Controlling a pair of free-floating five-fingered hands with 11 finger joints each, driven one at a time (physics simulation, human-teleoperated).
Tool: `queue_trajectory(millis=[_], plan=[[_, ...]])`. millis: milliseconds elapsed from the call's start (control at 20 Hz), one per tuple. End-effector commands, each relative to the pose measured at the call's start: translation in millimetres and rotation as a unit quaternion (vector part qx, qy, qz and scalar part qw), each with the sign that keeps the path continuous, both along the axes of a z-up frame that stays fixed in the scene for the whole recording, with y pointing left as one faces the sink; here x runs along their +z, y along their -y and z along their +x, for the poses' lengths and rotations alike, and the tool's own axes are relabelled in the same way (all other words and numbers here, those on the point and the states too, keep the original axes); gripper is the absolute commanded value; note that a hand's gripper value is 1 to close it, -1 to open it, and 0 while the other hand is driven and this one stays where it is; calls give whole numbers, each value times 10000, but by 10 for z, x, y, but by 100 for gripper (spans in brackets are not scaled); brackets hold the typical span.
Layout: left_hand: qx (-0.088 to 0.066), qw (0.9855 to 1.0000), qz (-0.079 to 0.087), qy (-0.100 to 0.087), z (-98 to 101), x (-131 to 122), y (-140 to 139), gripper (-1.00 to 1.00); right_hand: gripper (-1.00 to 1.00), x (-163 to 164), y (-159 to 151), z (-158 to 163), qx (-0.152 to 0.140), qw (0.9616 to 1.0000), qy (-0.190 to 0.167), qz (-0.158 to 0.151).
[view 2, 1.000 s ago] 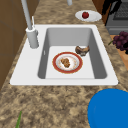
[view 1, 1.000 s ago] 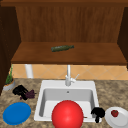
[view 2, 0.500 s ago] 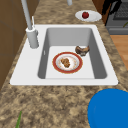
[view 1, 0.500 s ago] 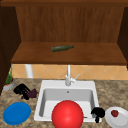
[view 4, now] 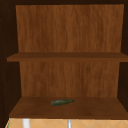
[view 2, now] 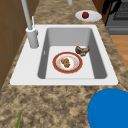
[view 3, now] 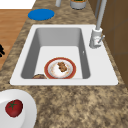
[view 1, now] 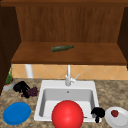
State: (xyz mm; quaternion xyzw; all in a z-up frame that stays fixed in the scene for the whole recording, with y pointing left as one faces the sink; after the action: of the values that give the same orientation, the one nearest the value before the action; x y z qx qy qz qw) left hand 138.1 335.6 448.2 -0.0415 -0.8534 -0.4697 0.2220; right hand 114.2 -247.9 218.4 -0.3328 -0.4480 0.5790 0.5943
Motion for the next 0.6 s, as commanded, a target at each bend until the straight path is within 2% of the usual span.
queue_trajectory(millis=[0, 550], plan=[[45, 9996, 264, 130, -124, 258, 96, 100, 0, 0, 0, 0, 0, 10000, 0, 0], [27, 9995, 286, 116, -516, 1046, 369, 100, 0, 0, 0, 0, 0, 10000, 0, 0]])
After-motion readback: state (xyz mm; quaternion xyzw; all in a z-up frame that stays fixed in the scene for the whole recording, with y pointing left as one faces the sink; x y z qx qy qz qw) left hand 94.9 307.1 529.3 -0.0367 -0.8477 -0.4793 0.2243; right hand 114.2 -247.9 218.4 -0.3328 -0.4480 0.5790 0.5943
